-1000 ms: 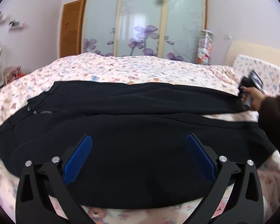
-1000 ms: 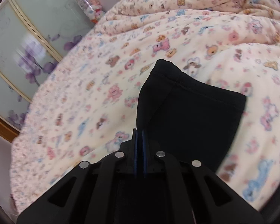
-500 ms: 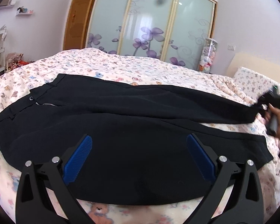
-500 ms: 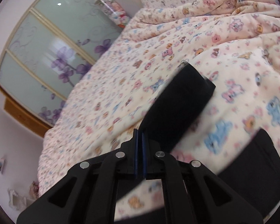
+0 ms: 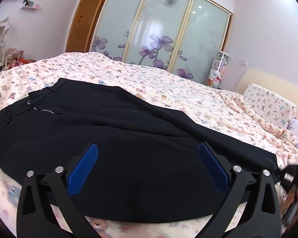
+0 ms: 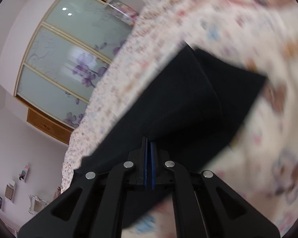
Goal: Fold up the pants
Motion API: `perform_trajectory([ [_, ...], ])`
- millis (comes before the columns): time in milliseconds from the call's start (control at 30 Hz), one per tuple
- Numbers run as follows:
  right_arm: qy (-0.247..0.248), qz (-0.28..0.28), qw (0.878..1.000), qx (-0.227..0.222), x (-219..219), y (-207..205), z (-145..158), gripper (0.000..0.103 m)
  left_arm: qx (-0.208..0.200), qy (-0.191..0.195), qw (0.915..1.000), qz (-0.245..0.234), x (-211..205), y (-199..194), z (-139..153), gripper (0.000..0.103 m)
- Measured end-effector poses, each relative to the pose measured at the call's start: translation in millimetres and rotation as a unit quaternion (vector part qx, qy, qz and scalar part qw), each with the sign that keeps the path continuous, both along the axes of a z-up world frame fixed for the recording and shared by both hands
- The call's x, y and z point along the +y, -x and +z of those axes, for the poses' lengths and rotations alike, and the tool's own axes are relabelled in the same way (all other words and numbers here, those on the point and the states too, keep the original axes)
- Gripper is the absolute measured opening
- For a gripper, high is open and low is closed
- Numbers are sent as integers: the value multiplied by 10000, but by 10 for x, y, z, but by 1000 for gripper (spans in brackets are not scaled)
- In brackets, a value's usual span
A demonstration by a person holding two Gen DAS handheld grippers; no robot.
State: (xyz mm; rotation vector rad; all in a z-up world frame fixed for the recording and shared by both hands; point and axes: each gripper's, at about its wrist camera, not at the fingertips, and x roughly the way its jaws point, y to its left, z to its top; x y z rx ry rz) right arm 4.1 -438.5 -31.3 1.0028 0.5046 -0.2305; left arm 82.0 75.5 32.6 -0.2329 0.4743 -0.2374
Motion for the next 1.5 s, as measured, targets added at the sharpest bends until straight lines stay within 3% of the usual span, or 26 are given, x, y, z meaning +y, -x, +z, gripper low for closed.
perform_trajectory([
  [100, -110, -17, 9998, 147, 8, 9, -214, 3, -17, -250, 9996, 97, -13, -33, 118, 101],
  [233, 195, 34, 9998, 93, 5, -4, -113, 3, 2, -495, 9988, 29, 75, -299, 409, 101],
  [367, -252, 23, 9997, -7, -111, 33, -212, 3, 445, -229, 9987, -126, 165, -833, 651, 101],
  [467, -195, 62, 9998, -31, -92, 48, -199, 3, 872, -3, 9959, -257, 185, -1409, 729, 101],
  [567, -70, 138, 9999, 29, -72, 11, -200, 3, 1446, 476, 9881, -202, 295, -2029, 635, 101],
  [633, 17, 188, 9998, 81, -63, -6, -201, 3, 1916, 1051, 9758, -15, 396, -2425, 487, 100],
  [700, 91, 236, 9996, 136, -63, -39, -210, 3, 2236, 1414, 9643, 143, 438, -2737, 337, 93],
  [767, 162, 285, 9993, 197, -50, -92, -227, 3, 2445, 1666, 9552, 118, 459, -3011, 193, 79],
  [833, 215, 342, 9989, 244, -55, -124, -241, 3, 2602, 1751, 9495, 65, 428, -3212, 52, 71],
  [933, 244, 394, 9986, 250, -59, -138, -260, 3, 2777, 1466, 9483, 451, 408, -3440, -168, 71],
  [1067, 287, 449, 9983, 254, -51, -125, -277, 3, 2795, 2087, 9343, 731, 518, -3646, -371, 74],
  [1100, 283, 462, 9982, 252, -54, -122, -280, 3, 2736, 2168, 9335, 817, 529, -3706, -381, 74],
  [1200, 278, 477, 9982, 239, -60, -114, -287, 3, 2787, 1840, 9368, 1042, 467, -3858, -381, 73],
  [1233, 272, 476, 9982, 239, -59, -134, -284, 3, 2862, 1706, 9356, 1168, 448, -3917, -396, 66],
  [1367, 265, 486, 9982, 239, -53, -173, -282, 3, 3058, 1687, 9230, 1614, 533, -3969, -522, 16],
  [1433, 270, 486, 9982, 240, -58, -168, -281, 3, 2915, 1958, 9232, 1559, 615, -3906, -579, 6],
  [1500, 264, 483, 9982, 234, -58, -166, -275, 3, 2787, 2093, 9248, 1525, 671, -3833, -598, 4],
])
